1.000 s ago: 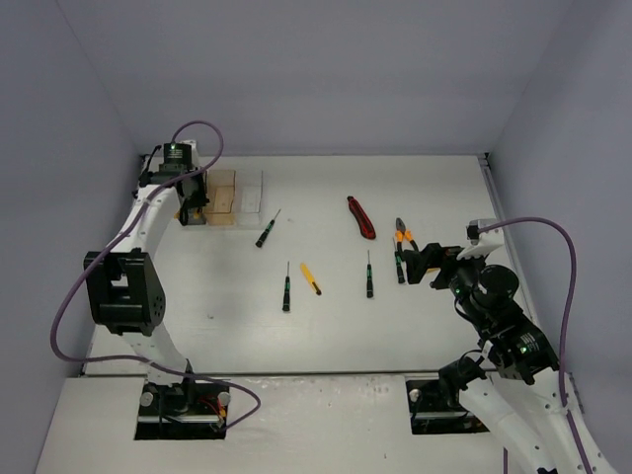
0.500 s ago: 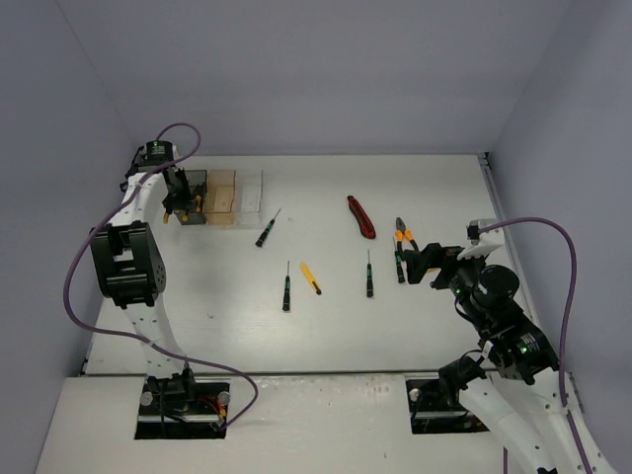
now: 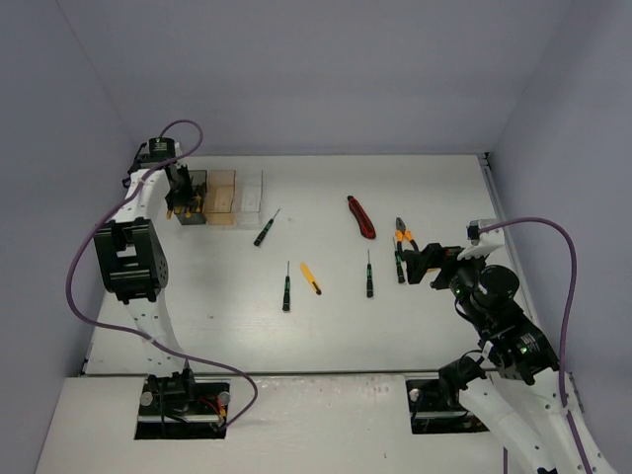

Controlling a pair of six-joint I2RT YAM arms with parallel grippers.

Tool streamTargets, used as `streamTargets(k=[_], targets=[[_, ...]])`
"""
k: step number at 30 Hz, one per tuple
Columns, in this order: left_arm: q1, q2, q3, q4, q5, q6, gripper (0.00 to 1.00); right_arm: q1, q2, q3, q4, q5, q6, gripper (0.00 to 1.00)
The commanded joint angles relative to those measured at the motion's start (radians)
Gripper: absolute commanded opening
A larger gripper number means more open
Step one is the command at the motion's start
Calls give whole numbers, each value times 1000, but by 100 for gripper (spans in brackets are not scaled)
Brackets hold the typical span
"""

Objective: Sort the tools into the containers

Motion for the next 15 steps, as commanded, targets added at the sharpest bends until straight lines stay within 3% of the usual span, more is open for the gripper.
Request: streamTargets(k=[1, 15], targets=[[-9, -23, 62, -5, 6, -15, 0, 10, 12, 0, 55, -6, 4, 100], [-73, -44, 65, -46, -152, 3, 0, 10, 11, 0, 55, -5, 5, 100]])
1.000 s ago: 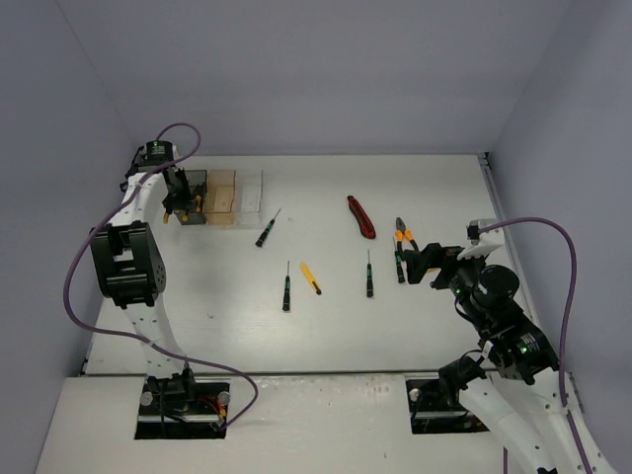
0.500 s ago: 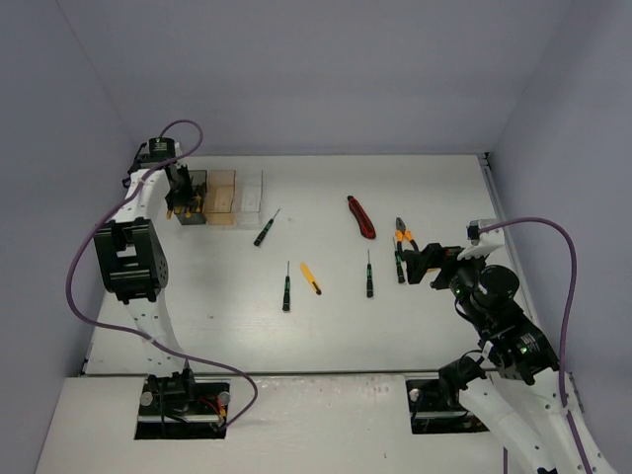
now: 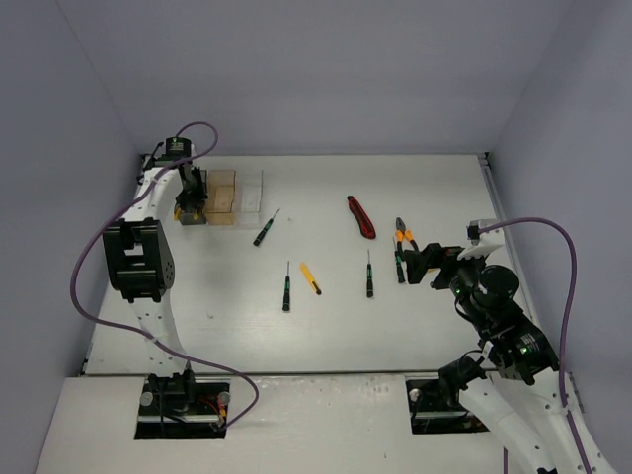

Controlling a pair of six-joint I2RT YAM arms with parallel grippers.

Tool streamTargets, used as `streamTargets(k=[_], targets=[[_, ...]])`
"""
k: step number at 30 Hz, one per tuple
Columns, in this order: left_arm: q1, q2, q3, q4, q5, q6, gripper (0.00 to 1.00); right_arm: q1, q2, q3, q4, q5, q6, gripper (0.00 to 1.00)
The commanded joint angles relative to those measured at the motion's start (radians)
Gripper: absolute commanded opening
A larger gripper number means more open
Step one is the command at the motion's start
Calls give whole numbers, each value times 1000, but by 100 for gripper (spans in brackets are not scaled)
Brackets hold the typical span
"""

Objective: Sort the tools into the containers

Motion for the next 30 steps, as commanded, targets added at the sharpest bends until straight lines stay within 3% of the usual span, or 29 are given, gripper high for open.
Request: streamTargets(k=[1, 3, 12, 19, 30], targets=[[-2, -44, 60, 3, -75, 1, 0, 10, 11, 0, 55, -5, 5, 100], [-2, -30, 84, 2, -102, 4, 0, 10, 11, -2, 55, -7, 5, 100], [-2, -7, 145, -6, -141, 51, 28, 10, 10, -2, 56, -6, 6, 100], [-11, -35, 142, -4, -120, 61, 35, 10, 16, -2, 55, 1, 4, 100], [-122, -444, 19, -1, -96, 48, 65, 9, 145, 55, 46, 167, 62, 100]])
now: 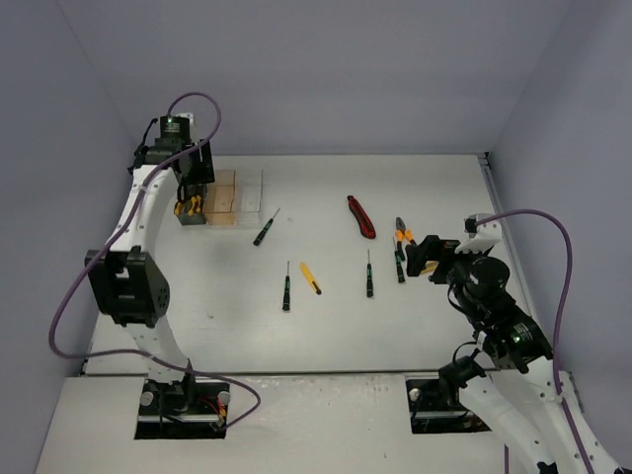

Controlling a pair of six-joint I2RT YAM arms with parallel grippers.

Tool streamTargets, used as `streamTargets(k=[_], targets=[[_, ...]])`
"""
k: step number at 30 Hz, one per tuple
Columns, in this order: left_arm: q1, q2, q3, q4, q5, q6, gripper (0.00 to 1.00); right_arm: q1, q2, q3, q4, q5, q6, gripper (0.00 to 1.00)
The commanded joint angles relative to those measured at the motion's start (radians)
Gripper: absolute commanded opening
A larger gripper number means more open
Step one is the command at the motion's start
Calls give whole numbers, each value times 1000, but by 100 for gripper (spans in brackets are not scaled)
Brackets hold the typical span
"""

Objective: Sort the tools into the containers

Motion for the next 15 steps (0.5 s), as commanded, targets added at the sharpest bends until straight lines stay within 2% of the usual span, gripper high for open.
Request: streamTargets(k=[1, 6, 8, 9, 11, 13, 15], targets=[[-63, -305, -44, 33, 22, -15, 65, 8, 134, 69, 47, 92, 41, 100], [-79, -529, -222, 37, 92, -40, 66, 5, 380, 149, 42, 161, 86, 100], [-84, -642, -356, 53, 115, -33, 66, 1, 472, 178, 45, 195, 101, 99], [-87, -643, -358, 68, 116, -32, 66, -2, 510, 178, 47, 195, 101, 98], [-91, -750, -554, 177, 211, -40, 66, -20, 634, 206, 68, 245, 91, 97], [-98, -815, -666, 232, 285, -55, 66, -51, 721, 211, 112, 231, 72, 90], [-110, -852, -768, 255, 297, -58, 66, -103, 775, 206, 159, 175, 55, 80]])
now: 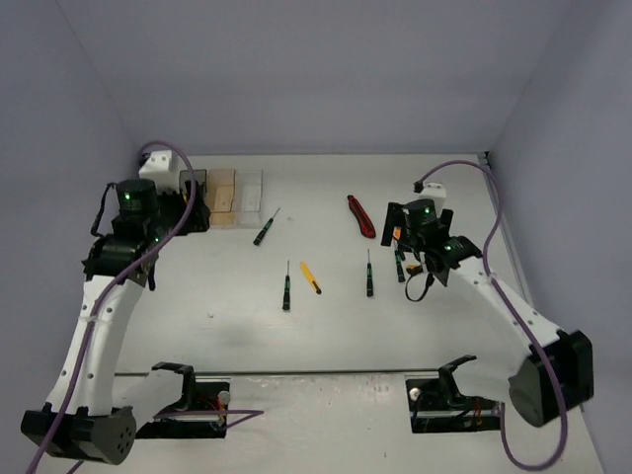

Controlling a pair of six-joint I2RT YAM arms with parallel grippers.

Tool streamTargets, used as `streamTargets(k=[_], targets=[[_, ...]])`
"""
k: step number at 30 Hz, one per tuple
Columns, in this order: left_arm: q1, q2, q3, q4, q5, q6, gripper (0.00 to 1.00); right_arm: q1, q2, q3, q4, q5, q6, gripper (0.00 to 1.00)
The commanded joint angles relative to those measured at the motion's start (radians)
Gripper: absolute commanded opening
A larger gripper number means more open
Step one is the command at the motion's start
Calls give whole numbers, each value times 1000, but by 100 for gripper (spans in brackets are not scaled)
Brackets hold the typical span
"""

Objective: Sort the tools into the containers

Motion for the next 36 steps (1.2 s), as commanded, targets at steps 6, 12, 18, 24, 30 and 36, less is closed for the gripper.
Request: streamTargets(k=[6, 12, 18, 24, 30, 36], targets=[[-26, -159, -302, 131, 34, 17, 66, -190, 233, 40, 232, -59, -98, 57], [-29, -183, -315, 126, 27, 11, 66, -229, 414, 71, 291, -144, -160, 36], [-29, -168, -312, 114, 45, 5, 66, -272, 485, 67, 318, -182, -189, 36], [-29, -149, -314, 114, 59, 4, 66, -320, 520, 62, 329, -302, -193, 34], [-27, -128, -312, 114, 68, 4, 66, -320, 563, 65, 329, -351, -206, 32], [-27, -113, -312, 114, 72, 6, 66, -320, 589, 60, 329, -382, -209, 28]])
